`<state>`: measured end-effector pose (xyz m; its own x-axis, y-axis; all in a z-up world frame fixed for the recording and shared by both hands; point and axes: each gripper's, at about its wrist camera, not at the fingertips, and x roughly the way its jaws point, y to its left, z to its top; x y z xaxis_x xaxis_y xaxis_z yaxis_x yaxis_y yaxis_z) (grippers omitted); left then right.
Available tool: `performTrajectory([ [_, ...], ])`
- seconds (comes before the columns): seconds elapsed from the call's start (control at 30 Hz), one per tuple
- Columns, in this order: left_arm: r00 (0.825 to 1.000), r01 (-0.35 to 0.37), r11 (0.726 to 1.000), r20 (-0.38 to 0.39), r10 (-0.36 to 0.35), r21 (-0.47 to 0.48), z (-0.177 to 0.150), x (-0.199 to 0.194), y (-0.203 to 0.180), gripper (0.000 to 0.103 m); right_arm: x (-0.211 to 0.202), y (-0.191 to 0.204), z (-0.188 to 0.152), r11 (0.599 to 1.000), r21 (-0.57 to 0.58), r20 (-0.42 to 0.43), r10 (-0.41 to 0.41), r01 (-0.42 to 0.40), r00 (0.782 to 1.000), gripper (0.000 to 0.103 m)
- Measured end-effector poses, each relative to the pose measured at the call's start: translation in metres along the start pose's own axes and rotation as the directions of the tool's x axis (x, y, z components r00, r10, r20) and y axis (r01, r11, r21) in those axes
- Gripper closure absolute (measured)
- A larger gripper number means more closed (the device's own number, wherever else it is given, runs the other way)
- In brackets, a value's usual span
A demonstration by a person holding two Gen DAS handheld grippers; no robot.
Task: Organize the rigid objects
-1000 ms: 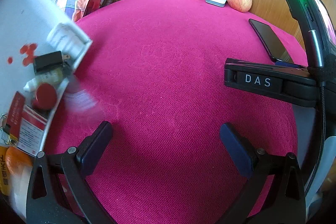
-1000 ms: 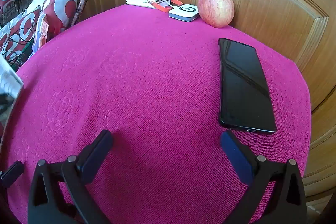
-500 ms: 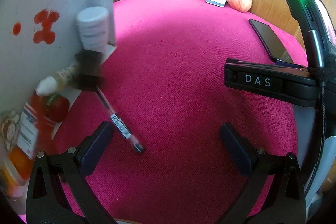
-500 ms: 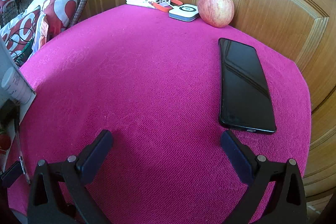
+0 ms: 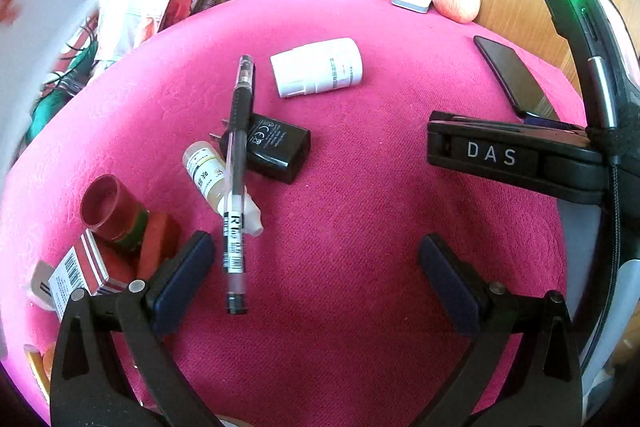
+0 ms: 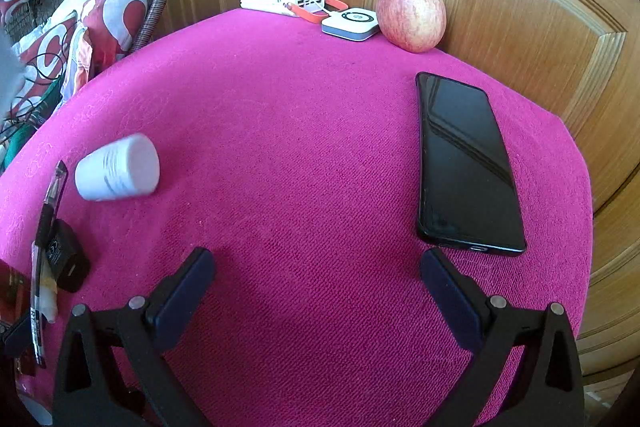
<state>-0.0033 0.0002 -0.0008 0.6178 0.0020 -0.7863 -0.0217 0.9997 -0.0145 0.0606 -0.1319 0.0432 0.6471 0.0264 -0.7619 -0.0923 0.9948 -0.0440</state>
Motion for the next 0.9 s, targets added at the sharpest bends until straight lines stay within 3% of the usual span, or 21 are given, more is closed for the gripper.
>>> performTrajectory([
  [0.43,1.000,0.005,1.000,-0.021,-0.005,-0.002,0.0014,0.0005,0.0005,0.000,-0.0005,-0.0005,-0.0013,1.000,-0.002,0.000,-0.005,0.005,1.000,0.000],
  [0.9,1.000,-0.004,1.000,0.013,0.004,0.006,0.0021,-0.0001,0.0004,0.000,0.0001,-0.0005,-0.0017,1.000,-0.003,-0.008,-0.006,0.005,1.000,0.000],
])
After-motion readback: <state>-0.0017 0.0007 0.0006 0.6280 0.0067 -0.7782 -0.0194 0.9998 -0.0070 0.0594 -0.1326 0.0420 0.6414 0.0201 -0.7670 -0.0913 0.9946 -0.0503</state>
